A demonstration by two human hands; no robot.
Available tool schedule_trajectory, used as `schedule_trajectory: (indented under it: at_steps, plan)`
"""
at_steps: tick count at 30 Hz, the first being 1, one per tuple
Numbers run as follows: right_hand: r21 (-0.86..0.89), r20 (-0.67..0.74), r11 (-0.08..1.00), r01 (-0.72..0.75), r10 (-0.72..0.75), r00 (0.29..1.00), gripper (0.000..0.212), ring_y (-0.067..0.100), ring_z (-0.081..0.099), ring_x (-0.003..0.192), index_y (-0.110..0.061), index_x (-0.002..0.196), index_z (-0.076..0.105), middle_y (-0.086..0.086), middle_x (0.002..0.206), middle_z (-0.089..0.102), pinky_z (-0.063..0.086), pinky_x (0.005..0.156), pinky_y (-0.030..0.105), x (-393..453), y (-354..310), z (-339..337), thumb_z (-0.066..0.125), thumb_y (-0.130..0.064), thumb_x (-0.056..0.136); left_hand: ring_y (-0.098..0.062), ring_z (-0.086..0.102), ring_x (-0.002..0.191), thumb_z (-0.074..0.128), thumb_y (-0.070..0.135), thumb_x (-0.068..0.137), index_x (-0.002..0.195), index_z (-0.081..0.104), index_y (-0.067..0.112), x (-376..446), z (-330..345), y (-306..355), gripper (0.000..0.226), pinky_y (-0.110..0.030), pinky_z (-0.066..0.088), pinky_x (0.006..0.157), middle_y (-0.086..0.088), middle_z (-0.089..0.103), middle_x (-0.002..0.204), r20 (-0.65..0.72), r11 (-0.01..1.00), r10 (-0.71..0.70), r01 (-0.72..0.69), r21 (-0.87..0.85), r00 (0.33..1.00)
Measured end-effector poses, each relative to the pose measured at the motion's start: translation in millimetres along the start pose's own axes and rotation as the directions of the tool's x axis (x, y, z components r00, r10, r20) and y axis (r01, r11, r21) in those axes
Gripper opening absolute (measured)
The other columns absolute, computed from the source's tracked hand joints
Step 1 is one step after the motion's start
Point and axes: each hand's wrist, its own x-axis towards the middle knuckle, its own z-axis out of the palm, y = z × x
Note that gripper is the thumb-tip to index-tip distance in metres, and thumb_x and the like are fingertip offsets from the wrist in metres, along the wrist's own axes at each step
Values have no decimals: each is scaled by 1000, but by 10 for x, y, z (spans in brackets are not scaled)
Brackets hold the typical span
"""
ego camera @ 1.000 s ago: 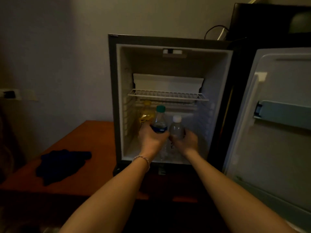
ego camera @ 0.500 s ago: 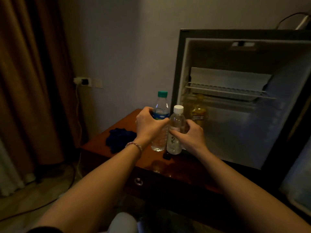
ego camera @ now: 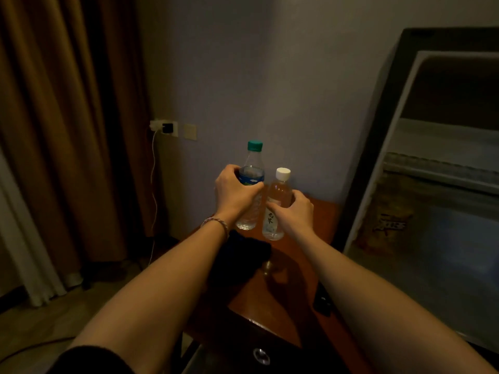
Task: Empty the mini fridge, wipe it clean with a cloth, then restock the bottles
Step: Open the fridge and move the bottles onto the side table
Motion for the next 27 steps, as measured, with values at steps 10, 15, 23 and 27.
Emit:
schedule_trajectory:
  at_steps: [10, 15, 23, 27]
  plan:
    - [-51, -74, 996, -77, 73, 995, 37, 15, 64, 95, -13, 107, 68, 2, 105, 70, 49, 77, 26, 608, 424, 371, 82, -25, 75, -11, 63, 96, 89, 28, 71, 110, 59, 20, 429, 509, -573, 50, -16, 50, 74, 1, 64, 108, 29, 996, -81, 82, -35, 996]
    - [-33, -106, 993, -112, 108, 988, 34, 14, 62, 95, -11, 109, 67, 3, 106, 68, 44, 76, 26, 711, 612, 407, 78, -22, 79, -10, 63, 96, 89, 24, 71, 108, 58, 21, 443, 758, -718, 48, -12, 48, 73, 2, 63, 108, 74, 995, -82, 87, -54, 994]
    - [-40, -106, 993, -113, 108, 988, 38, 17, 60, 105, -14, 116, 65, 2, 112, 66, 44, 85, 27, 796, 787, 452, 77, -24, 81, -10, 61, 99, 87, 26, 73, 112, 58, 20, 536, 917, -821, 49, -8, 44, 72, 0, 63, 113, 88, 993, -89, 95, -72, 992]
    - [-50, -111, 995, -85, 79, 991, 39, 18, 60, 104, -18, 114, 64, 2, 112, 65, 45, 86, 28, 783, 852, 483, 78, -29, 79, -9, 62, 101, 87, 26, 71, 111, 58, 24, 535, 949, -866, 50, -14, 48, 79, 2, 63, 114, 101, 993, -72, 81, -81, 992]
